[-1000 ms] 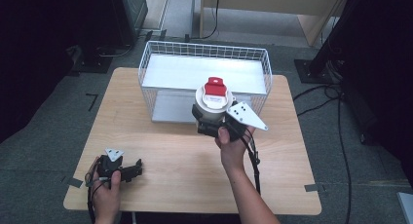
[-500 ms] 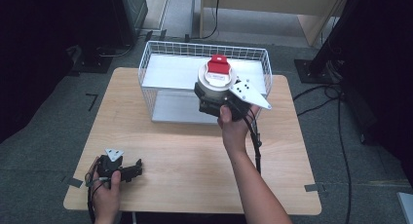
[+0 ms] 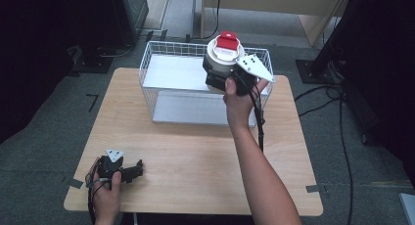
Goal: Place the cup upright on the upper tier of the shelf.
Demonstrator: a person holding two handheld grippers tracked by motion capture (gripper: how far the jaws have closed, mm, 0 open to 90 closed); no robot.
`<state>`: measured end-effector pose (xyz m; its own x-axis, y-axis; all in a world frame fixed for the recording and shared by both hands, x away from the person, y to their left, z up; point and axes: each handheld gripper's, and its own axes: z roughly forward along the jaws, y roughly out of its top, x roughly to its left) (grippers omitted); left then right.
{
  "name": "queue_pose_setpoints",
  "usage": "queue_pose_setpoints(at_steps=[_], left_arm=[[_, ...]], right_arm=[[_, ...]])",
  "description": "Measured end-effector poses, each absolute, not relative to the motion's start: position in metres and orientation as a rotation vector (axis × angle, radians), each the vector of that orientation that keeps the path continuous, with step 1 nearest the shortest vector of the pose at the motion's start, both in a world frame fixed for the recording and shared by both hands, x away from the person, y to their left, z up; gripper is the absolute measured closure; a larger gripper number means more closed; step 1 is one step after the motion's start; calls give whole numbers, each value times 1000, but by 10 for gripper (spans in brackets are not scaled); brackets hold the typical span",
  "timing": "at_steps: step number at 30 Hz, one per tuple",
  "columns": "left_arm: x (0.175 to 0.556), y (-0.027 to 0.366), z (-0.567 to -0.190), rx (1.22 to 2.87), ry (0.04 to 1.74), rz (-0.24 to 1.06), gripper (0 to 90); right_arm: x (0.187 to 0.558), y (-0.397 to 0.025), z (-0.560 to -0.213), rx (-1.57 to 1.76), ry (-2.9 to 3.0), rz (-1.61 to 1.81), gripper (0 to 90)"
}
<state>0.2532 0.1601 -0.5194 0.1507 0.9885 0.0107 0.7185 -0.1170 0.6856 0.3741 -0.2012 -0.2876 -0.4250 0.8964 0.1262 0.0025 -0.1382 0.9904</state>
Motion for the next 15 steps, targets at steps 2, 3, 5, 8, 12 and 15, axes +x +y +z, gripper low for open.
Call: queue_pose_setpoints(at_steps=[2, 3, 5, 8, 12, 15], left_arm=[[253, 160, -519, 1896, 1623, 655, 0], [253, 160, -519, 1897, 1623, 656, 0], [253, 160, -519, 1896, 1623, 656, 0], [253, 160, -519, 1896, 1623, 656, 0], [253, 160, -519, 1896, 1623, 655, 0], [253, 160, -519, 1896, 1623, 656, 0]], right_arm=[[382, -201, -286, 1058, 1431, 1632, 15], [386, -201, -286, 1064, 1430, 1627, 15], [394, -201, -286, 1069, 1426, 1614, 15], [404, -198, -286, 1081, 1427, 1590, 14], [415, -196, -290, 1098, 1426, 1576, 14], [422, -194, -294, 1113, 1422, 1573, 14]])
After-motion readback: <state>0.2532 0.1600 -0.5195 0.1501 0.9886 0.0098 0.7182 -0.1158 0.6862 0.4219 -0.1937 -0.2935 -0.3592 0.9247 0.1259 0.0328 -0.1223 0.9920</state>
